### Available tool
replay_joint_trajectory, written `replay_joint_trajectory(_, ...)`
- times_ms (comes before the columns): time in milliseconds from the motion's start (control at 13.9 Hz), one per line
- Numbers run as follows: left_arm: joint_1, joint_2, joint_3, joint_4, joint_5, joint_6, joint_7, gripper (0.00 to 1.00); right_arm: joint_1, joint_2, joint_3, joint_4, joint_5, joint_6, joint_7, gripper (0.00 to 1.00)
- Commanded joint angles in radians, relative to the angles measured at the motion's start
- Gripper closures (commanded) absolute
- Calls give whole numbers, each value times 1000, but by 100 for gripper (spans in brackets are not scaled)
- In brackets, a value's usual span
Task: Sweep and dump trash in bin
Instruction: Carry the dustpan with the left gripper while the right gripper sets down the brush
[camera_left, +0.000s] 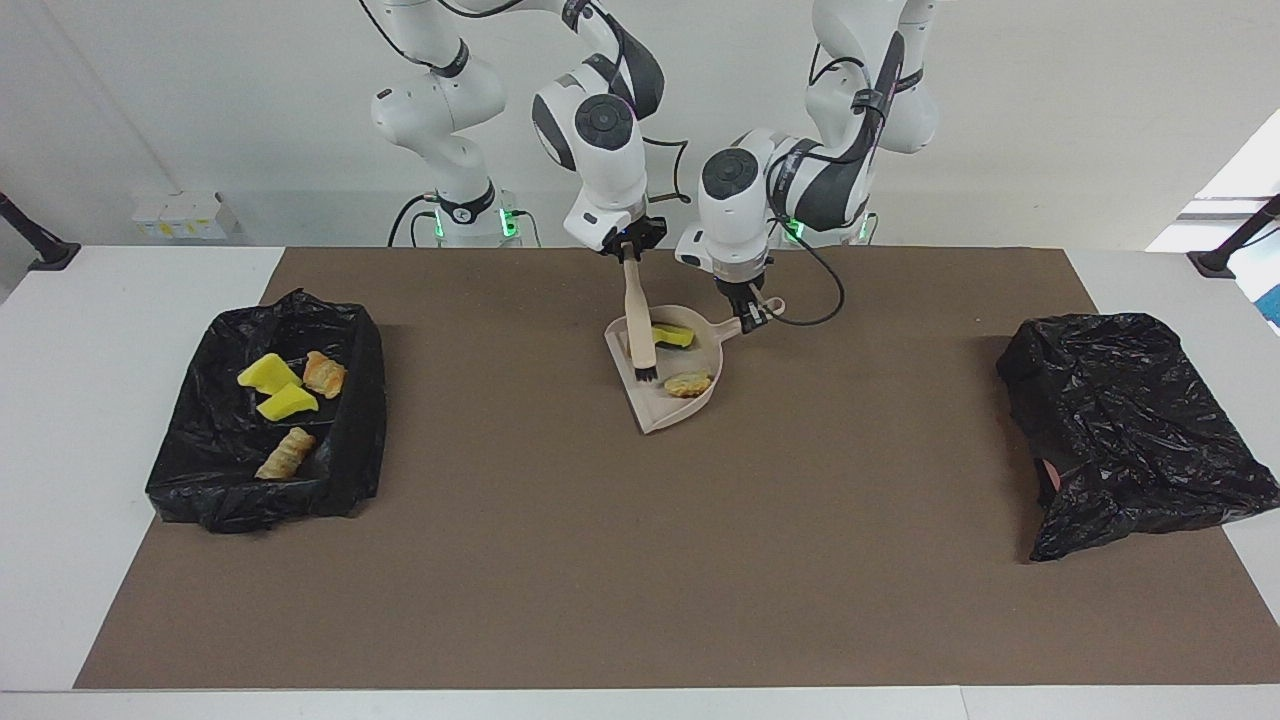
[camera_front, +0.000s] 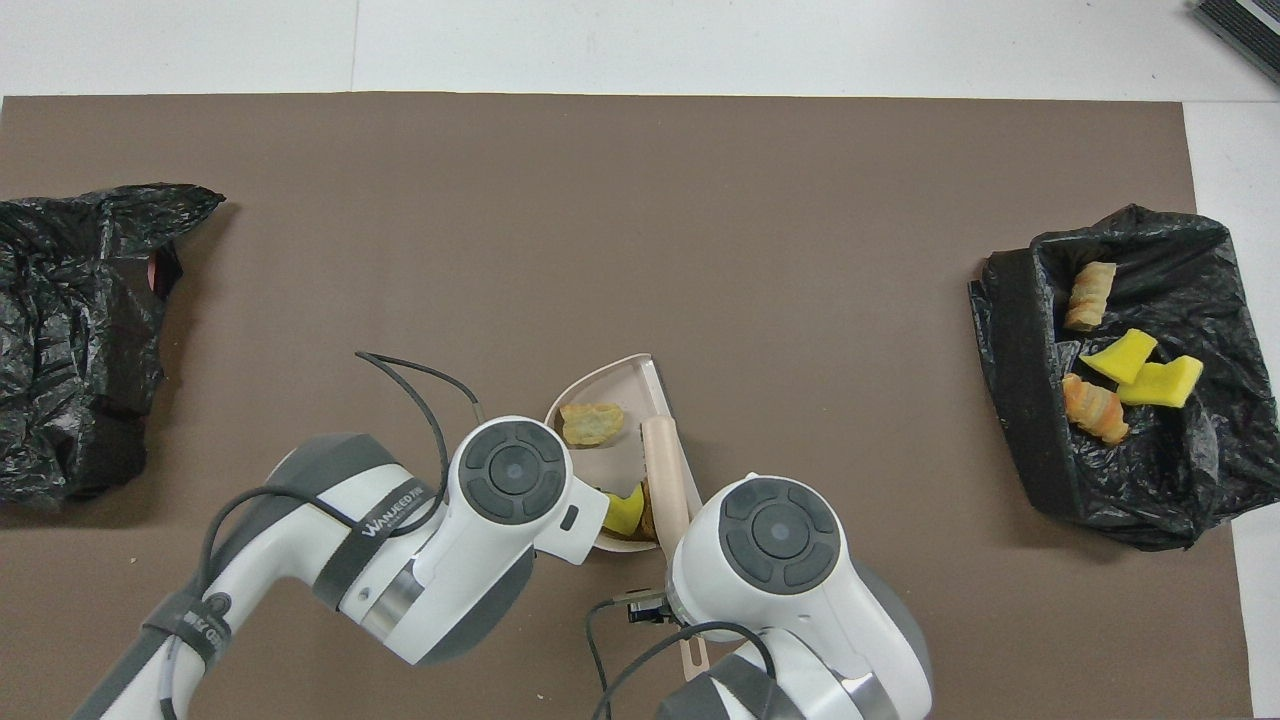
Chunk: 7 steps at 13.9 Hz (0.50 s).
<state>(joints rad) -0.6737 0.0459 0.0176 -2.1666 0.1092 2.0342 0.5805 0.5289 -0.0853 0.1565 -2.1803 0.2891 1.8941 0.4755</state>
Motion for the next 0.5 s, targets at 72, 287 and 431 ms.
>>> replay_joint_trajectory(72, 107, 15, -2, 10, 4, 54, 123, 100, -6, -24, 8, 25, -2, -4, 62, 100)
replay_joint_trajectory(287, 190, 23, -4, 36, 4, 54, 237, 100, 14, -25, 18, 31, -2, 36, 116, 100)
replay_joint_trajectory(431, 255, 25, -2, 89, -3, 41, 310, 100, 72, -31, 20, 31, 4, 84, 222, 100)
